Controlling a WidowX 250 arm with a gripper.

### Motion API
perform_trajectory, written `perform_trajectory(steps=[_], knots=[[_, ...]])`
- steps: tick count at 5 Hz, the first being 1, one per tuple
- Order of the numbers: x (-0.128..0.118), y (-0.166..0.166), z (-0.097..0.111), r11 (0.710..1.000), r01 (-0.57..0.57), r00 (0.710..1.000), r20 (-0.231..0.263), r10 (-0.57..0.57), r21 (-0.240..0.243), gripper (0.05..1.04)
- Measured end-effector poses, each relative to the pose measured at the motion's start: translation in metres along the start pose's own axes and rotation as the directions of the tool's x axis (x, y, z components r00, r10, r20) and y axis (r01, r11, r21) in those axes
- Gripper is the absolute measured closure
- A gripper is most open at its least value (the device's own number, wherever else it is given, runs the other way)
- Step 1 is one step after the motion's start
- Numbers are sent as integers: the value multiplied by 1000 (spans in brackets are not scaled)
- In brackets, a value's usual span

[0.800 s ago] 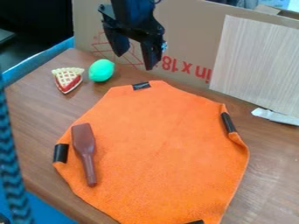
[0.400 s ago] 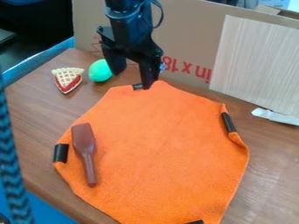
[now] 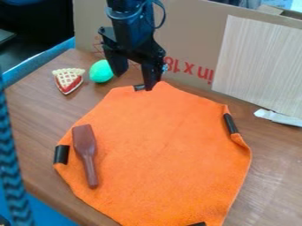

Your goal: Put the brown figure away

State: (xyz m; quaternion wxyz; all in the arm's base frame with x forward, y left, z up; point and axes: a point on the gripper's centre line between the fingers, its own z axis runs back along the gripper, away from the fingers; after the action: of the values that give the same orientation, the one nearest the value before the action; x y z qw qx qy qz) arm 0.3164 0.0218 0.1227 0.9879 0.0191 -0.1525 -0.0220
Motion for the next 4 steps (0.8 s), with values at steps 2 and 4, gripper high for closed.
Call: perform_trajectory(steps=[2,4], knots=[[-25,30,-6,871,-490,867,97,490,-16,83],[-66,32,-5,761,-648,757,136,639,33,83]])
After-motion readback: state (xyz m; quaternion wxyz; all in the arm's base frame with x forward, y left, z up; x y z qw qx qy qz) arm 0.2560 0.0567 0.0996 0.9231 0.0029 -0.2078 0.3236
